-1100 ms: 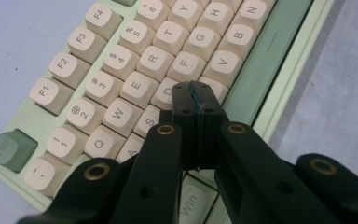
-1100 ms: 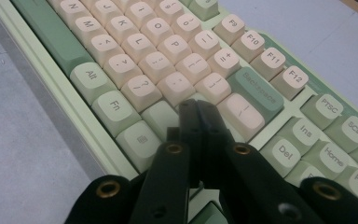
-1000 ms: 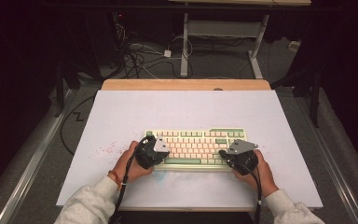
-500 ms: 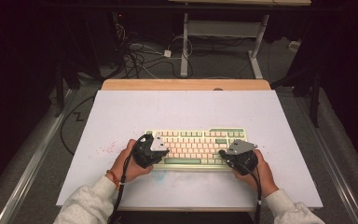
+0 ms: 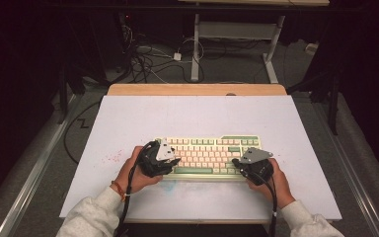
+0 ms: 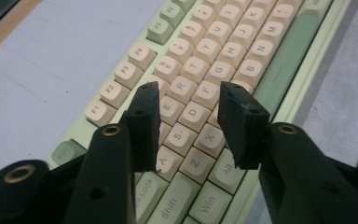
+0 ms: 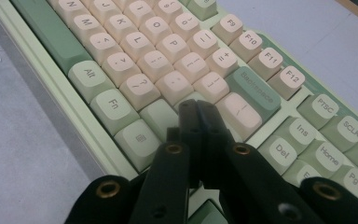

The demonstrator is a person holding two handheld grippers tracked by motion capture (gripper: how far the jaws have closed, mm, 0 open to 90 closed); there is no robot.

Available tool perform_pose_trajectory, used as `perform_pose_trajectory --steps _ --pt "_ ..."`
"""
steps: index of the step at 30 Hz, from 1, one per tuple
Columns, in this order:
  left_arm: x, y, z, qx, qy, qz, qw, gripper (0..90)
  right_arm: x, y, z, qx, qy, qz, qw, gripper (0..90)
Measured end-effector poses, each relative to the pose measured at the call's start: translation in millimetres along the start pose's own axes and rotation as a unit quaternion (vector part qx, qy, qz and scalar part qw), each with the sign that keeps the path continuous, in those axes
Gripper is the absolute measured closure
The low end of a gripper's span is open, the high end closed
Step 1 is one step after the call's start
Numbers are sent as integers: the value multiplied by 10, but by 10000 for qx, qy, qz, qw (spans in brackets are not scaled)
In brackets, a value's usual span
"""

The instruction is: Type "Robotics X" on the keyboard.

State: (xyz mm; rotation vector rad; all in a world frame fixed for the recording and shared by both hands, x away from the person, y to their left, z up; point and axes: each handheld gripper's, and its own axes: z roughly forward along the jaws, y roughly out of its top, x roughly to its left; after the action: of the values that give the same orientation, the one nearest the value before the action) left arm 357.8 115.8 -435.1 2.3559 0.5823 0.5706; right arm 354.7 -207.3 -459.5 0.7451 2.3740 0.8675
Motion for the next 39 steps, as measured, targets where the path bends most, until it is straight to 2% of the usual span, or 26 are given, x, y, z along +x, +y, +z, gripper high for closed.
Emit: perform_pose_trajectory --steps 4,10,12,19,24,26,32,39 --pt "8 -4 -11 -82 145 -96 9998 481 -2 1 -5 8 -5 9 10000 900" --pt "-1 -10 -38 -295 147 -97 9994 428 -9 11 -24 14 3 40 10000 900" --pt "-3 -12 -47 -320 194 -62 9993 399 -19 19 -43 -47 5 87 10000 900" --pt "0 -21 -33 -344 323 -138 9988 278 -60 58 -134 -293 -16 227 9993 897" --pt "2 -23 -25 -350 394 -164 9985 228 -94 99 -214 -459 -107 268 9985 842" --pt "0 -25 -31 -387 464 -156 9981 220 -109 113 -245 -554 -91 302 9980 802" --pt "5 -33 -41 -449 468 -166 9978 208 -126 138 -301 -760 -166 380 9962 658" --pt "6 -42 -34 -434 500 -176 9977 175 -127 148 -311 -919 -450 558 9932 336"
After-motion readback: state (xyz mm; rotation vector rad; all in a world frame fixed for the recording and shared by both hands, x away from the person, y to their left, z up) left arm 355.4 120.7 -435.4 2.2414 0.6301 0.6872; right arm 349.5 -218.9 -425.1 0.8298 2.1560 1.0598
